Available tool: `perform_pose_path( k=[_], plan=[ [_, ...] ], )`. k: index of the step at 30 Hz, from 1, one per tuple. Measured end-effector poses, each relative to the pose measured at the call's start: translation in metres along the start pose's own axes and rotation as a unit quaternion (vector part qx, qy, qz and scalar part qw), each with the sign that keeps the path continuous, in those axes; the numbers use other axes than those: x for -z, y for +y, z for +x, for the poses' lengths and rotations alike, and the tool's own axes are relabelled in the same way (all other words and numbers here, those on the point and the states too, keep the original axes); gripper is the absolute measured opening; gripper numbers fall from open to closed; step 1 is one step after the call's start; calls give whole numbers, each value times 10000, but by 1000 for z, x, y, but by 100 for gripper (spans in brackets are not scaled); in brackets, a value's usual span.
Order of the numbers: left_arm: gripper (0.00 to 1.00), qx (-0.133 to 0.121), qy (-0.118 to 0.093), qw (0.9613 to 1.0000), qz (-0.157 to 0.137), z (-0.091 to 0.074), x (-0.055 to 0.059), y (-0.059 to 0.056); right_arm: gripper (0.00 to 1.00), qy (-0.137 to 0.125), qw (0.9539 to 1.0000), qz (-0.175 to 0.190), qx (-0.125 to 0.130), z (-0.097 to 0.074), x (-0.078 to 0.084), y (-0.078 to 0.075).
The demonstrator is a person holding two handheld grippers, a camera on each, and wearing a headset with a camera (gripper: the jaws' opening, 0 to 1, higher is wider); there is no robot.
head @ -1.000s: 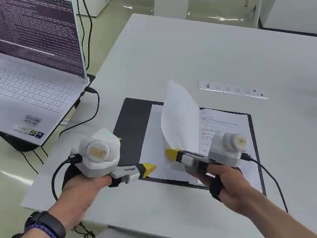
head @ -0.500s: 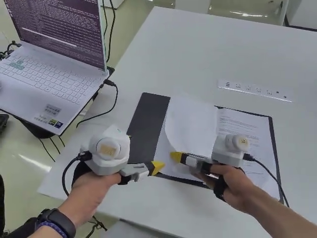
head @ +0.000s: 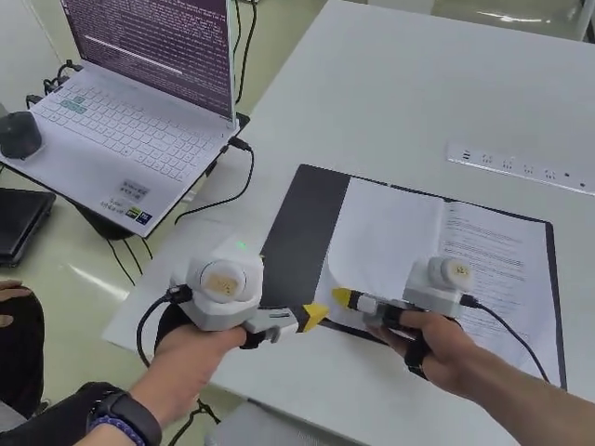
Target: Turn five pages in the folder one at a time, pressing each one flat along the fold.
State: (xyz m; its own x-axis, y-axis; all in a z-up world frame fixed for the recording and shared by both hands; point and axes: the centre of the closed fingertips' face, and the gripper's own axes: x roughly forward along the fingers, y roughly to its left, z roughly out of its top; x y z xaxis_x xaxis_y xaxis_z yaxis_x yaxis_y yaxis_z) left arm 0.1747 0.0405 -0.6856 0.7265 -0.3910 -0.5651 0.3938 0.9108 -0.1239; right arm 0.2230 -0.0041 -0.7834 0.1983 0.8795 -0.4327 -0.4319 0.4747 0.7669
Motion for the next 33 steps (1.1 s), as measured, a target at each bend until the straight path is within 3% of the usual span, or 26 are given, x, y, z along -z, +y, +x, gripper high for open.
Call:
perform_pose_path(
  k=[7, 13, 18, 25, 29, 33],
  plan=[
    [73, -62, 46, 10000, -50, -1, 7, -1, 0, 0, 9999, 99, 47, 2, 3, -6],
    [73, -30, 119, 9999, -21, 3, 13, -3, 11, 7, 9999, -27, -130, 3, 3, -2],
    [71, 8, 73, 10000, 25, 7, 9, -7, 14, -1, 9998, -32, -193, 3, 4, 1],
    [70, 46, 130, 9999, 41, 13, 9, -11, 27, 35, 9989, -104, -446, -3, 6, 10],
    [69, 70, 129, 9999, 68, 21, 7, -10, 37, -253, 9959, 195, -852, -17, 1, 24],
    [68, 67, 42, 10000, -10, 26, 1, -8, 34, -508, 9957, 20, -780, -38, -9, 19]
  ],
)
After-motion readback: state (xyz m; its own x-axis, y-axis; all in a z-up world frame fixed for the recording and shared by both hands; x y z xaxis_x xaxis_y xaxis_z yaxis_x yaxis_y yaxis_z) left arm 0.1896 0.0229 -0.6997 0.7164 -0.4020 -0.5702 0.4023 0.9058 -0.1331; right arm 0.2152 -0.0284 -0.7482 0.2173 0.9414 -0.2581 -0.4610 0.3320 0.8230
